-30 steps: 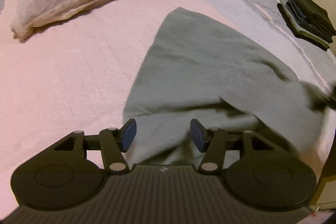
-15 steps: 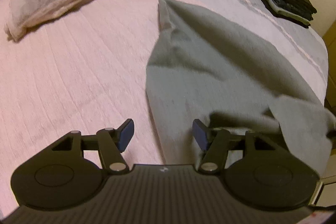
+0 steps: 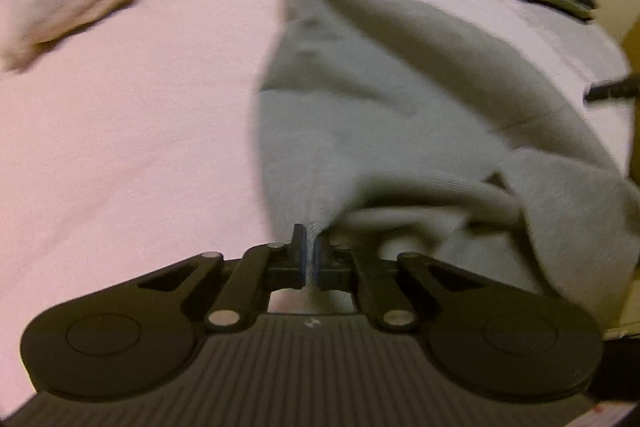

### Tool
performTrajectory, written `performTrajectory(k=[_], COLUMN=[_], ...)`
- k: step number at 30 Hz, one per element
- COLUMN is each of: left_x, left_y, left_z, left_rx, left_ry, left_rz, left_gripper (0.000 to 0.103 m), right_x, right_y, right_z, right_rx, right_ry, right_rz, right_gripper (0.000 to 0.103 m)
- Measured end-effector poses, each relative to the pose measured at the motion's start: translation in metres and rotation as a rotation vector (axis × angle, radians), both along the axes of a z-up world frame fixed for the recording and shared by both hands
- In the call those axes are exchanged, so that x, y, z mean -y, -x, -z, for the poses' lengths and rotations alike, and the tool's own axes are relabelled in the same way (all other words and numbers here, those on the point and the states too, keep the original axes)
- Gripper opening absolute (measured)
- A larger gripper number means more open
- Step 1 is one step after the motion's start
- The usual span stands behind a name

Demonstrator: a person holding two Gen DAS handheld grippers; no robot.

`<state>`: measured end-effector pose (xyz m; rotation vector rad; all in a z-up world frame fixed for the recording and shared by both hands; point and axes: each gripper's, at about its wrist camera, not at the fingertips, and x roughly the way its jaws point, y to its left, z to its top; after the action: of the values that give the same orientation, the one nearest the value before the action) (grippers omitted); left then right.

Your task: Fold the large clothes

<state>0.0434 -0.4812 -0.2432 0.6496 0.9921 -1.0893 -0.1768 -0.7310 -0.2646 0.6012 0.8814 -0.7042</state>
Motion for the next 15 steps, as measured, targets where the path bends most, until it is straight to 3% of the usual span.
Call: performTrajectory(k=[4, 6, 8, 9, 10, 11, 12, 15], left_x=[-0.034, -0.031, -0.008, 0.010, 0.028, 0.048, 0.074, 0.144], left_y=[-0.014, -0.025, -0.033, -0.038, -0.043, -0.049, -0.054, -0.071], left_z=[-0.019, -0.029, -0.037, -0.039, -0.038, -0.036, -0.032, -0.019], left_rx=[-0.001, -0.019, -0.009, -0.002, -0.006, -0.009, -0.011, -0.012], left_ry=[-0.125, -0.131, -0.116, -0.097, -0.075, -0.043, -0.008, 0.062], left_rz=[-0.087, -0.135, -0.135, -0.132, -0.131, -0.122, -0.101, -0.049], left_gripper=[0.000, 0.000, 0.006, 0.020, 0.038, 0.043, 0.046, 0.051], right_x=[0.051, 0.076, 0.093, 0.100, 0.104, 0.107, 0.107, 0.107], right_y=[-0.026, -0.037, -0.046, -0.049, -0.051, -0.053, -0.053, -0.044], right_z=[0.020, 0.038, 0.055, 0.064, 0.067, 0.068, 0.065, 0.054], right_rx=[0.026, 0.048, 0.047, 0.068, 0.089, 0.093, 0.095, 0.131], right_ry=[0.003, -0.034, -0.091, -0.137, -0.175, -0.190, -0.194, -0.220], right_rz=[-0.002, 0.008, 0.014, 0.004, -0.009, -0.020, -0.033, -0.044], right_gripper=[0.061, 0.062, 0.062, 0.062, 0.055, 0.028, 0.013, 0.009])
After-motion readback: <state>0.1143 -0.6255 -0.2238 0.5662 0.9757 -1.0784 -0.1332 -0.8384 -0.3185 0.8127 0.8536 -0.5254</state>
